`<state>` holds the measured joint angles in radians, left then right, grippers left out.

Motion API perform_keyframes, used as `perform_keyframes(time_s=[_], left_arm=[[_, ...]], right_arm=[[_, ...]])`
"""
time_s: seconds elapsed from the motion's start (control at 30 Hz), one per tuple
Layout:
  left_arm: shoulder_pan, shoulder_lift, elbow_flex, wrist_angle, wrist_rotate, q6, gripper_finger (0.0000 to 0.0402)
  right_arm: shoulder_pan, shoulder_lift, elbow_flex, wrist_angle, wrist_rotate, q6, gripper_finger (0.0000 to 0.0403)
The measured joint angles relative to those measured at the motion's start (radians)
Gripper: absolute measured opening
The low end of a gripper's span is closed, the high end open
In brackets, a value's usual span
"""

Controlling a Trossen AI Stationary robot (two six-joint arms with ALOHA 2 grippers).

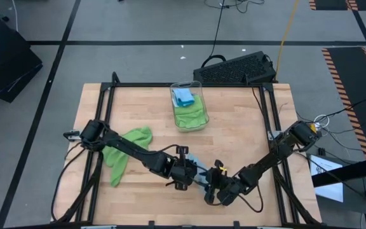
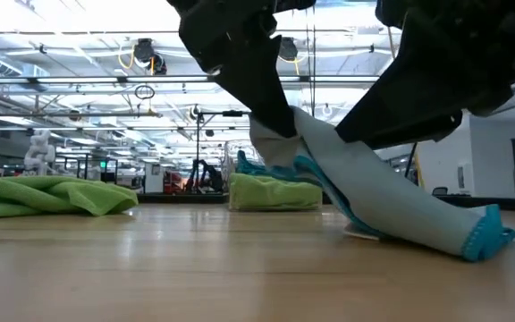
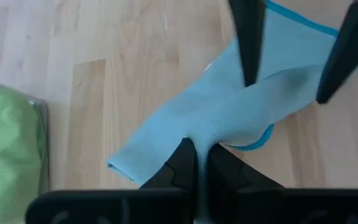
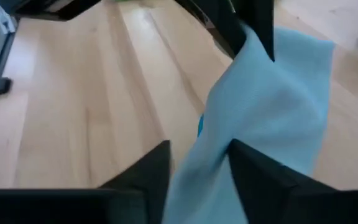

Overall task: Fold microfiber towels
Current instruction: Put the blue towel into the transparent bin

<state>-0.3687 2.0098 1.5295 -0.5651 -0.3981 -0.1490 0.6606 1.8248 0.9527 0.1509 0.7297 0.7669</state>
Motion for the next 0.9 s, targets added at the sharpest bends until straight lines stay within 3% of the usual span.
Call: perform_keyframes(time_s=[0.23,0.4,0.57,0.83,0.9], left_arm=[[0.003,0.000,0.000,0.035,0.001,-0.010,0.0023],[0.002,0.000,0.000,0.043,0.003,-0.022,0.0023],[0.002,0.000,0.000,0.043,0.005,-0.051,0.0023],[-0.008,0.000,0.000,0.038,0.012,-0.072,0.0024],[-0.013,0.000,0.000,0.042,0.011,-0.081,0.0024]], right_arm=[[-0.025,0.046,0.000,0.052,0.073,0.006,0.0304],[-0.048,0.094,0.000,0.111,0.109,0.034,0.0330],[-0.071,0.122,0.000,0.060,0.141,0.121,0.0266],[-0.077,0.110,0.000,-0.004,0.161,0.075,0.0041],[-0.077,0.101,0.000,-0.012,0.161,0.043,0.0019]])
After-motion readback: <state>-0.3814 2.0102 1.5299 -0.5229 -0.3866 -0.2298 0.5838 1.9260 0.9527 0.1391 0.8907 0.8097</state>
